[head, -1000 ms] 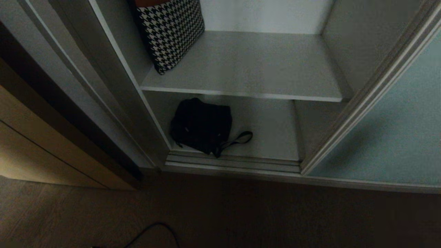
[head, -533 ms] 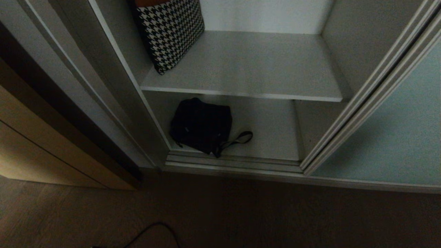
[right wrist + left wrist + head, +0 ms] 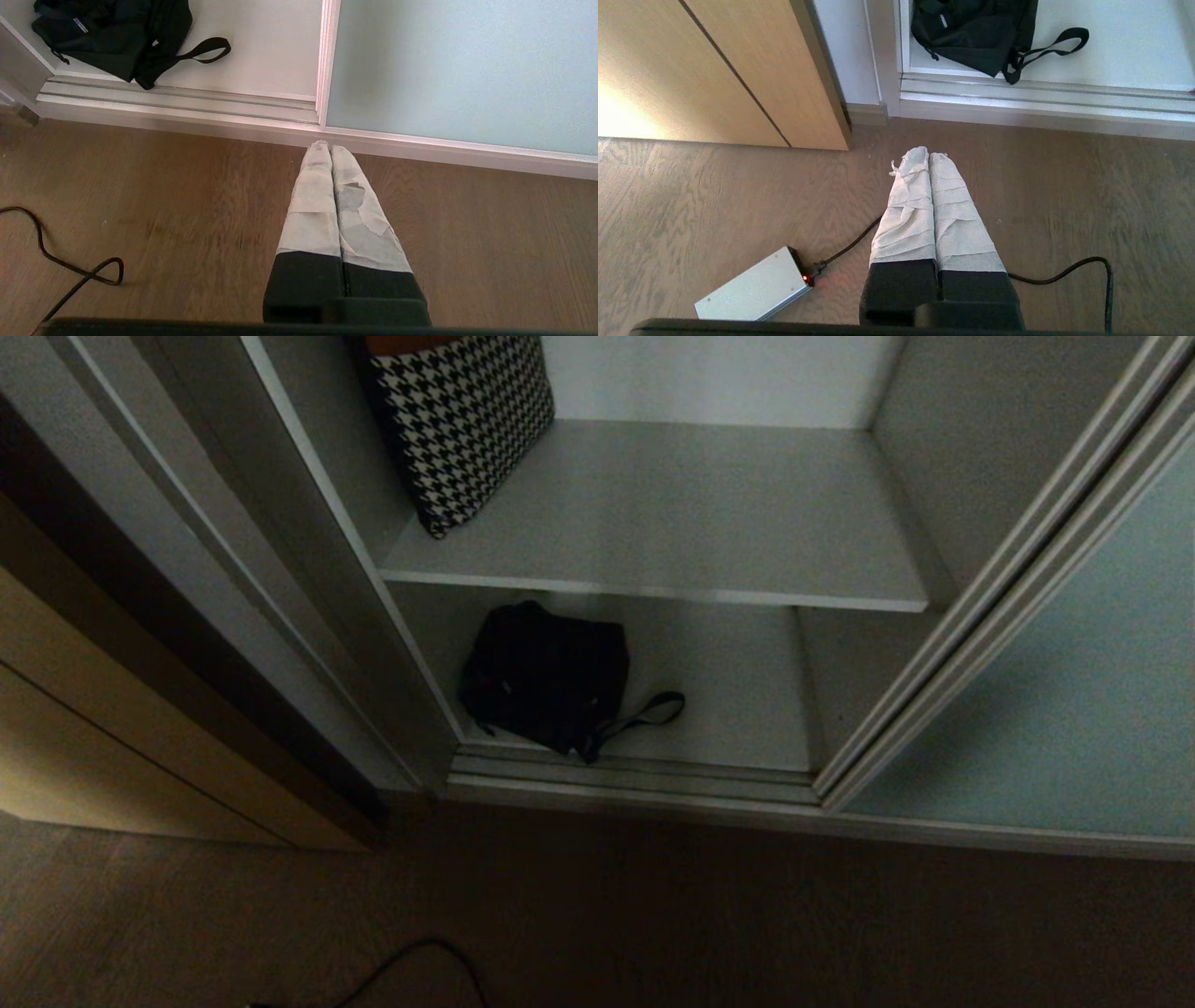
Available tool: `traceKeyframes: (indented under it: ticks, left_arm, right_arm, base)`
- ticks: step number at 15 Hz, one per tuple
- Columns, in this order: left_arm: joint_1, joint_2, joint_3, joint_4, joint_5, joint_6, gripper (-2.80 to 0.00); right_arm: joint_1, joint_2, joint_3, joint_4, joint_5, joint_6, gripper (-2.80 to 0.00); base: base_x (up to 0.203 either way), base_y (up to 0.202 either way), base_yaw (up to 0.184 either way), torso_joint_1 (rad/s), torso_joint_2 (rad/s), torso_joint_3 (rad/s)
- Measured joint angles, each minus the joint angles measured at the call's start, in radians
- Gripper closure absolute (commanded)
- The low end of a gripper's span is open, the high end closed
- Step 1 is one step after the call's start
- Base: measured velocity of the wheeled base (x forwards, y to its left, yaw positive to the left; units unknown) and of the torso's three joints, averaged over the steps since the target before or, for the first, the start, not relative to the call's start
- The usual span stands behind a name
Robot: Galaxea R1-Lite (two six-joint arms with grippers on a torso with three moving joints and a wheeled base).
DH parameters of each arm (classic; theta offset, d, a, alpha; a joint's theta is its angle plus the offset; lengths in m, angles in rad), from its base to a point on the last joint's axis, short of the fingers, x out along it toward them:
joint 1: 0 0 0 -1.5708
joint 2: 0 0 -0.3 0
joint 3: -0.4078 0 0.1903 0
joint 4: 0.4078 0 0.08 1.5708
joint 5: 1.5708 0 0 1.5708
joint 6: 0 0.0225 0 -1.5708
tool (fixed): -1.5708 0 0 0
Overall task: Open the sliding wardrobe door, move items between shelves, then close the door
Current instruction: Open the door
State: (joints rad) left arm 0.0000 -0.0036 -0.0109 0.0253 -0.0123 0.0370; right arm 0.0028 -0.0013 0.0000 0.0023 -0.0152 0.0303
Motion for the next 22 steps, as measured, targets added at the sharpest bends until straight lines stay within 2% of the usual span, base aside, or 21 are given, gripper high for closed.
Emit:
traceKeyframes:
  ticks: [8, 22]
  left_arm:
    - [0.000, 0.000, 0.009, -0.027, 0.002, -0.003, 0.00]
    - [0.000, 0.001, 0.006, -0.018, -0.001, 0.005, 0.00]
  right_arm:
    - [0.000, 0.000, 0.000, 0.000, 0.000, 0.000, 0.00]
    - [0.000, 0.000, 0.000, 0.000, -0.001, 0.000, 0.00]
  base:
    - [0.000, 0.000, 0.000, 0.000, 0.00, -0.010]
    - [0.000, 0.000, 0.000, 0.003, 0.00, -0.188]
